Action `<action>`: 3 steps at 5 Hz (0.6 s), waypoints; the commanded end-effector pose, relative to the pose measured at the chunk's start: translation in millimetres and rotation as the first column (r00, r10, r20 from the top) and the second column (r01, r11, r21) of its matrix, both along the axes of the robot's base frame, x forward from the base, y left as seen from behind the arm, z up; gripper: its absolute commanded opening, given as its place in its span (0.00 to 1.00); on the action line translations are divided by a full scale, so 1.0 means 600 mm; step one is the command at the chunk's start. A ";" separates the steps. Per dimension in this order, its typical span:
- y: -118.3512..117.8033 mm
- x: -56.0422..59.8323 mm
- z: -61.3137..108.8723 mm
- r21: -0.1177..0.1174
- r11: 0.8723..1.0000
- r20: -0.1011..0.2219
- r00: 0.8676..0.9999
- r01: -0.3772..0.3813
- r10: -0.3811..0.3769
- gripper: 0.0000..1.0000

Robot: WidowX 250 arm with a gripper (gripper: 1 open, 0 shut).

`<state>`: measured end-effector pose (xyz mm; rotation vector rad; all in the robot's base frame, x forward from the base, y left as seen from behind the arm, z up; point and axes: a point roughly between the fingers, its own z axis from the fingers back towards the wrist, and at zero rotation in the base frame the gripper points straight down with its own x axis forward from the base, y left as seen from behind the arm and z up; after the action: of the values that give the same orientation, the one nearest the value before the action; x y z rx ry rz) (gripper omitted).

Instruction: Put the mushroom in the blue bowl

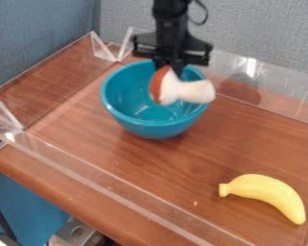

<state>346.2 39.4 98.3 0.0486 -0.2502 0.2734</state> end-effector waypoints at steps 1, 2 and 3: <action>0.025 0.009 -0.023 0.030 0.999 0.009 1.000 0.016 -0.016 0.00; 0.042 0.017 -0.058 0.037 0.999 -0.016 1.000 0.016 -0.015 0.00; 0.051 0.019 -0.074 0.038 0.999 -0.026 1.000 0.015 -0.014 1.00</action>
<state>350.3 63.4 36.1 0.0828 -0.1748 0.2459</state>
